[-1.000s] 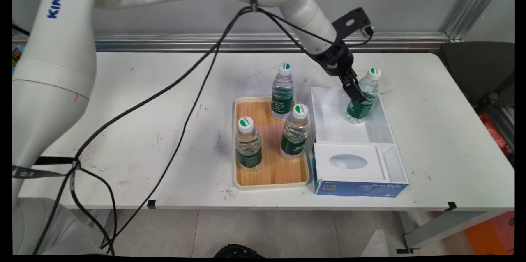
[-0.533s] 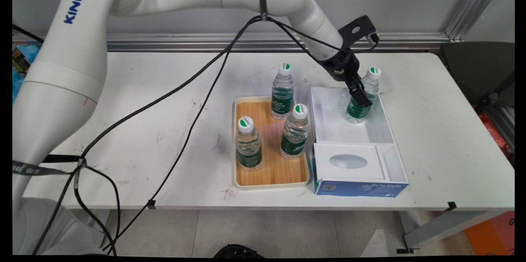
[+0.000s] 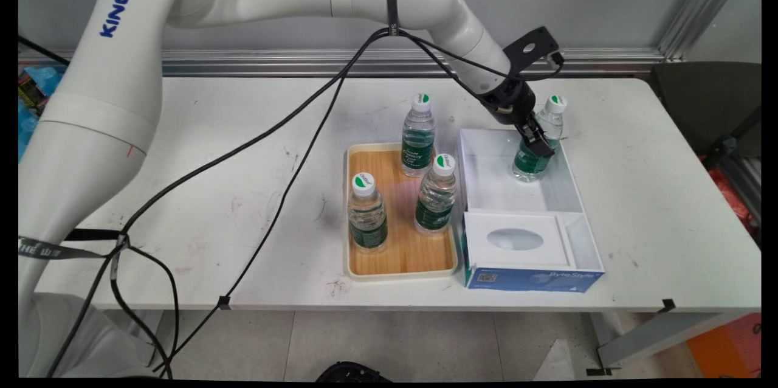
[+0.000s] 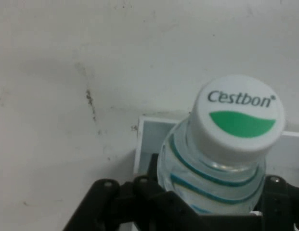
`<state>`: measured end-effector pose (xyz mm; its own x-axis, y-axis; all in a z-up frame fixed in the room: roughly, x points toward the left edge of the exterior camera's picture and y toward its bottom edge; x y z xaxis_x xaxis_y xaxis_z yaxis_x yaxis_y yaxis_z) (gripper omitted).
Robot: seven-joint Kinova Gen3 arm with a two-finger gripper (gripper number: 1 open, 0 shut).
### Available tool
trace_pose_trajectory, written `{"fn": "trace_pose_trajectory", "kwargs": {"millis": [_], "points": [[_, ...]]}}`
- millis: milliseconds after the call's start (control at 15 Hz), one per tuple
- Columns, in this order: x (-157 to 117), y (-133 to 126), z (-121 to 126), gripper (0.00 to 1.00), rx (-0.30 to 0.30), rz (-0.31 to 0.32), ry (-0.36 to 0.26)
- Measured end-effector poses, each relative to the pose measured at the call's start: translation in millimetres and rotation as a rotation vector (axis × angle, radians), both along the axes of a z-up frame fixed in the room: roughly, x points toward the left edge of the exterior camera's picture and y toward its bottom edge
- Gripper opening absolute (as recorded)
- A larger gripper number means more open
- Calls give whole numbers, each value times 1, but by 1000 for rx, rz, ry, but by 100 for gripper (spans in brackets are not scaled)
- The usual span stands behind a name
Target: Place the picked object on the tray
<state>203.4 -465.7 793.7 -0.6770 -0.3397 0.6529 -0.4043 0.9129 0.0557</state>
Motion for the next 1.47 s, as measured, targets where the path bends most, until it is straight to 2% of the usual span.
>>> {"fn": "trace_pose_trajectory", "kwargs": {"millis": [267,533,1067,1467], "points": [[5,5,9,0,-9,-7,0],[15,12,33,0,-33,-14,2],[46,41,114,0,-75,-1,3],[92,74,176,0,-81,45,11]]}}
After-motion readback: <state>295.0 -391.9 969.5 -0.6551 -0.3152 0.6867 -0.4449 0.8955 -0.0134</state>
